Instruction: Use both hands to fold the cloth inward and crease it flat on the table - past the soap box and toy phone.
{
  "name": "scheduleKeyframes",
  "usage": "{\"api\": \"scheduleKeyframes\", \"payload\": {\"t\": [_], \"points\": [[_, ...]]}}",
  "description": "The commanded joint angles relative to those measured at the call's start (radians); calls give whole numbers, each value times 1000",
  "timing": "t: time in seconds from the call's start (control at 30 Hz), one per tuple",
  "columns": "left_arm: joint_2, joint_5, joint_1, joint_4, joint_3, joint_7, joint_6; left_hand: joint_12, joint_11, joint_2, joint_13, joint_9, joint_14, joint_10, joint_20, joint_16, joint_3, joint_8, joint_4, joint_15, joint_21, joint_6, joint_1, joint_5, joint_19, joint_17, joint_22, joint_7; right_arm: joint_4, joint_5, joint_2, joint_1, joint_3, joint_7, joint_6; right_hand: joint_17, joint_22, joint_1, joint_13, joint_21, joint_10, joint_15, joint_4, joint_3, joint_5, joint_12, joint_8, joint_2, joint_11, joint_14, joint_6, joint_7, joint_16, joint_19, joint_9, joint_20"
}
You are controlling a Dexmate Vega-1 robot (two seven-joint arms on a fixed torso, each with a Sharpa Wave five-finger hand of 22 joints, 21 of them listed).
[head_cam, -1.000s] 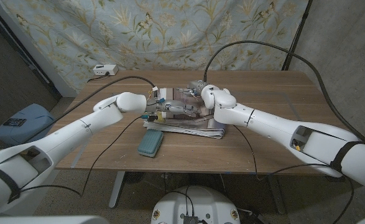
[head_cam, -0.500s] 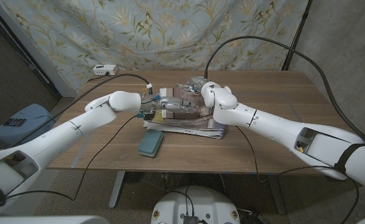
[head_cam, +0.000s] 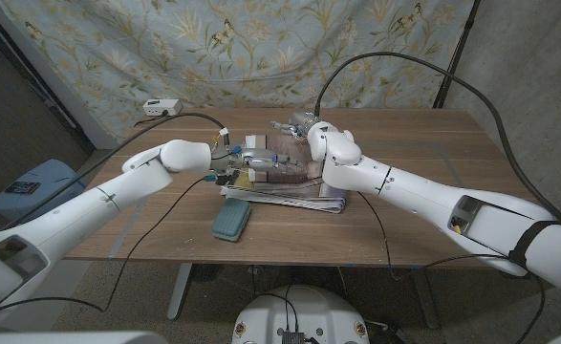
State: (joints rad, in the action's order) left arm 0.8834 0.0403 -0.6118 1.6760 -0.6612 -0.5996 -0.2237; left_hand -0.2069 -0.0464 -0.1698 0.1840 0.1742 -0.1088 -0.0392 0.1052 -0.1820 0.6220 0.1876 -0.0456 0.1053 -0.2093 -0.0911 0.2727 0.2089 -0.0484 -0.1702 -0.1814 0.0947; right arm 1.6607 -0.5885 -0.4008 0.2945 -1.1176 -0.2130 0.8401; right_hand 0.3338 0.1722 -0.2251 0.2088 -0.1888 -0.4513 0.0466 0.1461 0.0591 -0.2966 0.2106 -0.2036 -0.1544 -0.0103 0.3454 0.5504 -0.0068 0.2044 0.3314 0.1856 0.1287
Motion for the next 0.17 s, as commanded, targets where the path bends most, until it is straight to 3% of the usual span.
{"api": "scheduleKeyframes", "payload": {"t": [0.03, 0.17], "points": [[15, -2, -13, 12, 15, 8, 7, 0, 1, 1, 1, 5, 3, 5, 5, -1, 4, -4, -4, 1, -1, -1, 9, -4, -2, -1, -2, -1, -19, 56, 9, -3, 24, 49, 7, 0, 1, -15, 2, -3, -7, -2, -1, -3, -4, 0, -4, -3, 4, 4, -1, 7, 4, 0, 4, -6], [13, -1, -8, 7, 14, 1, 7, 0, 0, 1, 1, 5, 4, 6, 4, -1, 3, -4, -4, 0, -1, -1, 9, -4, -1, -1, -2, -1, -23, 81, 5, 0, 32, 62, 2, -3, 1, -18, 1, -3, -7, -2, -4, -5, -5, -1, -2, -3, 4, 4, -6, 5, 4, 0, 4, -7]]}}
